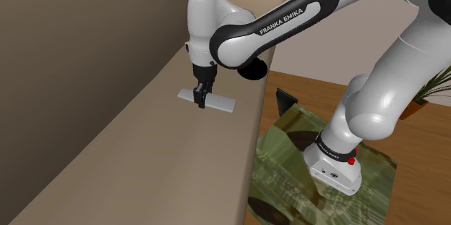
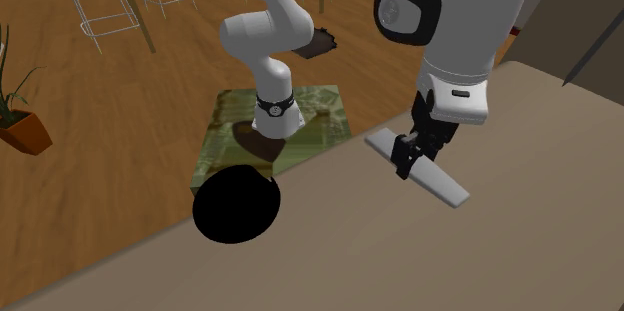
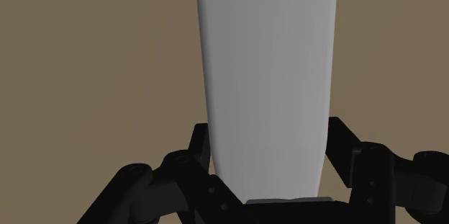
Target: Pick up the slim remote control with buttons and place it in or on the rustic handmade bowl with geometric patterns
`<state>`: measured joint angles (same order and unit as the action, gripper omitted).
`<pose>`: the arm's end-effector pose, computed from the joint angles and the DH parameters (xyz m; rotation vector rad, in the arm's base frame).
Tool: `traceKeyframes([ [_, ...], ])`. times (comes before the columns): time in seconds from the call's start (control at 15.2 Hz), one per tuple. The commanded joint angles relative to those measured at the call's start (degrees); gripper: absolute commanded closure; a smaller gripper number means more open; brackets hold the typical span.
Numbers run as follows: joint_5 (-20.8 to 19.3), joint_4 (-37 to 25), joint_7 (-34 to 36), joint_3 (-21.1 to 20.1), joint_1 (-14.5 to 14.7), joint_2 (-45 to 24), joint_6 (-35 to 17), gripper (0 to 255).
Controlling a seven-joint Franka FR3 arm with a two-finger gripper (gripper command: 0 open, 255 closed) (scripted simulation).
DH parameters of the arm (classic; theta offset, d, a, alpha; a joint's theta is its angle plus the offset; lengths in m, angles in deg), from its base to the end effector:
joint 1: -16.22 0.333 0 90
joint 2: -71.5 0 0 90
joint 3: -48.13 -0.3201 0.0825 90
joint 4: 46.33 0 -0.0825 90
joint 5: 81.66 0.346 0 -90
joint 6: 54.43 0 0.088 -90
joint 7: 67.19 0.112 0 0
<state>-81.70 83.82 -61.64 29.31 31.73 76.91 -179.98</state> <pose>0.3898 0.2685 0.4169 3.0180 0.7730 0.0298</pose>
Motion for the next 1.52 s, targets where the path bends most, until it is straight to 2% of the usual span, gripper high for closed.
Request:
traceKeyframes([
  [0.0, 0.28, -0.88, -0.3, 0.1, -0.01, 0.74, 1.59, 255],
  [1.45, 1.68, -13.33, -1.83, 0.98, -0.13, 5.53, 18.6, 255],
])
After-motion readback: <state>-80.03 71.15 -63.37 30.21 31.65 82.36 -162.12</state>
